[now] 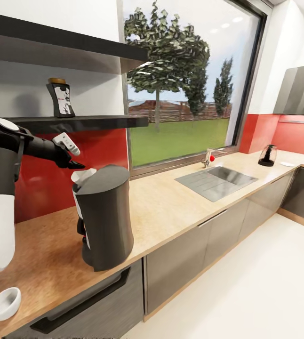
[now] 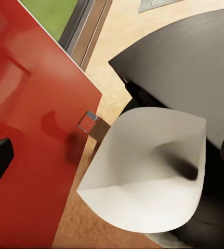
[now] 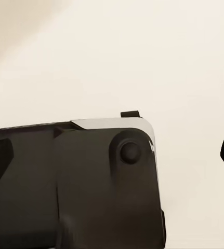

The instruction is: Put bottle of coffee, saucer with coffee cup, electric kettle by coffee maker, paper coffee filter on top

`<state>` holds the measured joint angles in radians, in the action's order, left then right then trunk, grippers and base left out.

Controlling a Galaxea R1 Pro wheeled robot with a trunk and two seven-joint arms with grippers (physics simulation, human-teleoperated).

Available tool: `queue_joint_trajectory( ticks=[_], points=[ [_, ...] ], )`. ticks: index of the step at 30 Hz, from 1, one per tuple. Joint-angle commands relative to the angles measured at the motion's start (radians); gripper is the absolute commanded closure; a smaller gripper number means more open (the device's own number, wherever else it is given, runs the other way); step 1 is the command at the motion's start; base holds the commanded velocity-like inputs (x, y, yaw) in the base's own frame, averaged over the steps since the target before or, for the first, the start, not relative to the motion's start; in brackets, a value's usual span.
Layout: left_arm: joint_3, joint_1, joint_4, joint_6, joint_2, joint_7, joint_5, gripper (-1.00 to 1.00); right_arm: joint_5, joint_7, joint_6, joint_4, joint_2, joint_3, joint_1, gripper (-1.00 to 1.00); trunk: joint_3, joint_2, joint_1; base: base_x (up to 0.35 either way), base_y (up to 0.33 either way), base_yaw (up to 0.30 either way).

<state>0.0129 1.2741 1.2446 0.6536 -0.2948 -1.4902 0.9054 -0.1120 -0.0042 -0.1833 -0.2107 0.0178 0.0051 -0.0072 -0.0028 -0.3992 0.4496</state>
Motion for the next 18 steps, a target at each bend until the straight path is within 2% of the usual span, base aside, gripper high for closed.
queue_joint_trajectory(
  ticks=[1,9,18],
  points=[
    [0.0,0.0,0.002,0.01,0.0,-0.009,0.007,-1.0,-0.009,0.0,-0.004,0.001,0.0,0.001,0.0,-1.0,0.0,-0.001,0.0,0.0,-0.205,0.248],
    [-0.001,-0.002,0.004,0.008,0.0,-0.009,0.007,-1.0,-0.009,0.0,-0.004,0.001,0.001,0.001,0.0,-1.0,0.0,-0.001,0.0,-0.027,-0.254,0.249],
    [0.003,-0.002,0.012,0.008,0.0,-0.009,0.008,-1.0,-0.009,0.0,-0.004,0.001,0.001,0.001,0.0,-1.0,0.0,-0.001,0.0,-0.181,-0.239,0.035]
  ],
)
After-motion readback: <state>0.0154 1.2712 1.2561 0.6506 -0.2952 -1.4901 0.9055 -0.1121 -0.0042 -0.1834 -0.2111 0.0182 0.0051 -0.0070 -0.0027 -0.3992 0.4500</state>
